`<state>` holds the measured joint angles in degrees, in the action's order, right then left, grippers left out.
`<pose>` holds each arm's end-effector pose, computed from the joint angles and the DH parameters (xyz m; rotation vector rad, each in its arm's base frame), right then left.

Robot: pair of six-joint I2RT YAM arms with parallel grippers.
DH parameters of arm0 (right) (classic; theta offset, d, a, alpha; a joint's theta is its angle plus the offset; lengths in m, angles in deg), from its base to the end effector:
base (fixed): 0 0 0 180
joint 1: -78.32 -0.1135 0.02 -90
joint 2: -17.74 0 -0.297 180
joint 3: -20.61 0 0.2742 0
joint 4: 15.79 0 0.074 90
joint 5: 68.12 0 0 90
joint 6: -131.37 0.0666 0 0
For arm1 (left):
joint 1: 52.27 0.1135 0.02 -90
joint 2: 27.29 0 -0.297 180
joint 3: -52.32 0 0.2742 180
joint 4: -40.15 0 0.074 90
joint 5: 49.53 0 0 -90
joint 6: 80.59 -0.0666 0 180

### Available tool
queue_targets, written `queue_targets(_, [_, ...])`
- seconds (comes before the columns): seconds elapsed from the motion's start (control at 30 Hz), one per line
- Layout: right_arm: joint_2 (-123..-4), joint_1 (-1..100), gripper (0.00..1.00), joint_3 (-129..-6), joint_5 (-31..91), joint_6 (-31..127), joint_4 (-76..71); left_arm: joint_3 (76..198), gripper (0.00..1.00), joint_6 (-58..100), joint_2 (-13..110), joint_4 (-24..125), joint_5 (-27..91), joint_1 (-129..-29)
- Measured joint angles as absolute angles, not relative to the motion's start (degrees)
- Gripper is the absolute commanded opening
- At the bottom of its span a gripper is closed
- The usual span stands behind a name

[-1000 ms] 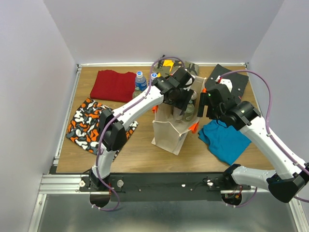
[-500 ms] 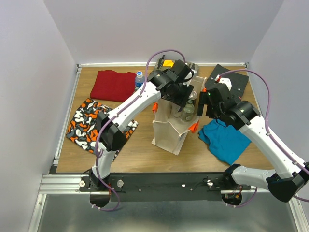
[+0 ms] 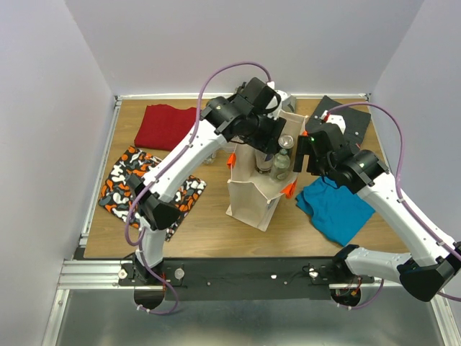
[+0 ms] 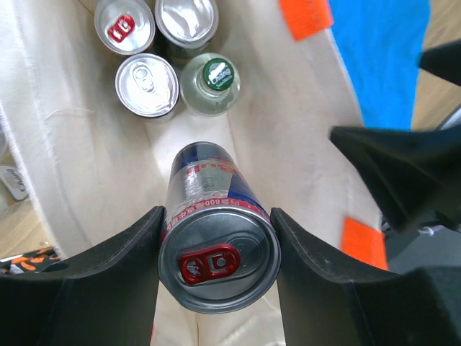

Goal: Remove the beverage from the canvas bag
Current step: Take out the drink from the canvas bag.

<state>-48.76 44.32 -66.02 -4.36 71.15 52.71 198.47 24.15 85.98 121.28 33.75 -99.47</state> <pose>0.2220 0.1142 0.3803 0.1188 2.3025 0.0068 0.3075 -0.3435 0.4306 0.7540 2.3895 -0.6177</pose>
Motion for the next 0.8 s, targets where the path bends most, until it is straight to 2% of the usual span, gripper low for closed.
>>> queue_targets(0.33, [-50.9, 44.3, 1.00, -69.3, -4.3, 68.5, 49.8, 198.4, 0.00, 25.7, 77.1, 116.9, 33.8, -98.0])
queue_targets(0.8, [-52.7, 44.3, 1.00, -71.5, -3.1, 66.2, 46.0, 198.5, 0.00, 29.5, 72.1, 109.7, 33.3, -93.3])
